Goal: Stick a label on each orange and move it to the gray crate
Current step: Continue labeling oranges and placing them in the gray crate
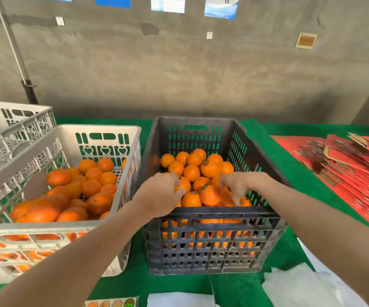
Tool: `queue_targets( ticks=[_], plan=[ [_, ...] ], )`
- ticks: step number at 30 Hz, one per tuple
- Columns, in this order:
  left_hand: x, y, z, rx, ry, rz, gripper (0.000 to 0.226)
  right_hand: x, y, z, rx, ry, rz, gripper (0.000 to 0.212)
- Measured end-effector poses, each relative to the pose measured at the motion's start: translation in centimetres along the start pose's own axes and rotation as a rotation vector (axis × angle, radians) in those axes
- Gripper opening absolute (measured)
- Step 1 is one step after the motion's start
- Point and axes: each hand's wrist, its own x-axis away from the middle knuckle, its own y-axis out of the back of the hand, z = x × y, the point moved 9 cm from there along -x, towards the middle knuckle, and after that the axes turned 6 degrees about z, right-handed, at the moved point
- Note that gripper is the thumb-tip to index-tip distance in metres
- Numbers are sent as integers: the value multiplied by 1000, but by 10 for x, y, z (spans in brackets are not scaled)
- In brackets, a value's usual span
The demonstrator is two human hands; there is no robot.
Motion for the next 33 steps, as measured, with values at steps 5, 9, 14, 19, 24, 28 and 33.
queue_targets(
  ticks=[5, 9, 14, 19, 24, 28, 33],
  plan=[
    [0, 1, 2, 15, 31, -6, 26, -20, -14, -7, 30, -16, 56, 89],
    [6, 11, -1, 40, 24, -64, 27, 24, 41, 1, -90, 18, -501, 75],
    [16, 19, -5, 0, 7, -141, 33, 182, 6, 74, -664, 867, -1401, 3],
    [22, 19, -8, -61, 19, -202, 34, 72, -150, 125, -342, 506, -479, 29],
    [28, 22, -10, -77, 19, -283, 34, 10, -250, 50, -546, 62, -64, 43],
    [34, 23, -12, -80, 2, -343, 33, -1, -258, 48, -670, 6, -129, 57],
    [43, 28, -16, -54, -62, -423, 32, -9, -244, 72, -631, 47, -165, 56]
  ],
)
